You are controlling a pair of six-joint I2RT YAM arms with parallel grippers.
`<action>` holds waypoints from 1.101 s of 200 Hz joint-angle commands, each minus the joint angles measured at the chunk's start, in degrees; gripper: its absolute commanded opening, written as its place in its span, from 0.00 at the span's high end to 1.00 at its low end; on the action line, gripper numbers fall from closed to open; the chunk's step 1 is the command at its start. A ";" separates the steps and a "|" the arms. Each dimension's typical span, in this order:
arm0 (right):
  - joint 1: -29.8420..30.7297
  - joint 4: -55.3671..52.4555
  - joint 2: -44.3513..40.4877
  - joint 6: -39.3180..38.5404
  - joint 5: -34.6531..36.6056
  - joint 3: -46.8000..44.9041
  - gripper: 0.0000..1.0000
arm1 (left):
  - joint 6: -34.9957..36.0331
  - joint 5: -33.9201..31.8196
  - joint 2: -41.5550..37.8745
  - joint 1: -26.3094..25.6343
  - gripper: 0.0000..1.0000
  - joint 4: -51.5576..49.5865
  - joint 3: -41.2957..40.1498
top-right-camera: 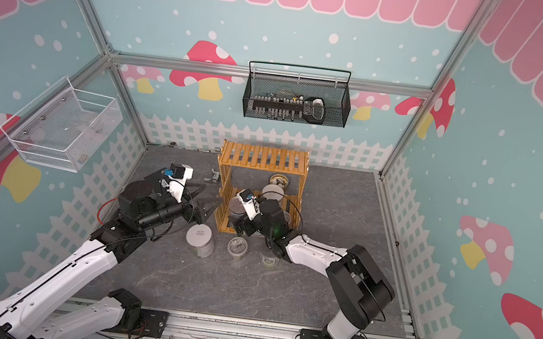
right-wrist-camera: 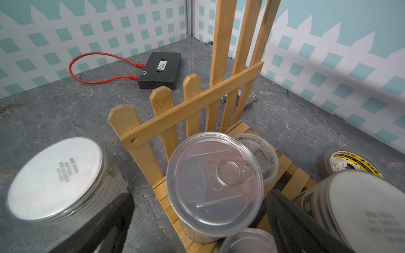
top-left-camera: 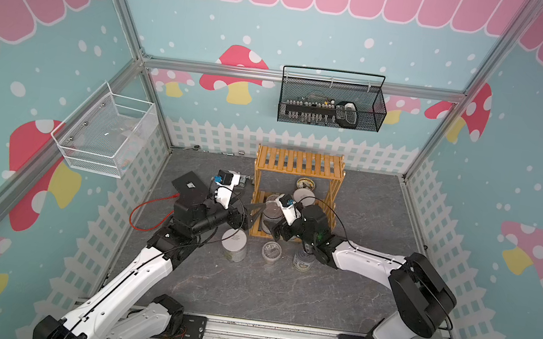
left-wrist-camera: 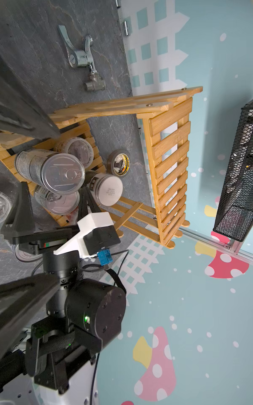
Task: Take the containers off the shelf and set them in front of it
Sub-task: 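Pick up a container from the shelf.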
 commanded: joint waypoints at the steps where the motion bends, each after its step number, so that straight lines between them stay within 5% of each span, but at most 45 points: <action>1: -0.53 -0.98 1.73 1.36 0.91 2.29 0.01 | 1.00 0.22 -0.40 0.44 0.01 -0.87 0.78; 58: -1.90 -1.78 6.27 2.21 -1.33 6.56 0.02 | 1.04 0.86 0.04 0.75 0.01 -0.89 0.86; 119: -2.20 -2.51 6.31 1.08 -6.80 7.68 0.28 | 1.08 1.20 0.23 0.88 0.01 -0.82 0.86; 220: 0.45 -8.02 -11.95 -5.30 -9.26 1.37 0.34 | 1.00 0.86 1.04 1.06 0.01 -0.60 1.18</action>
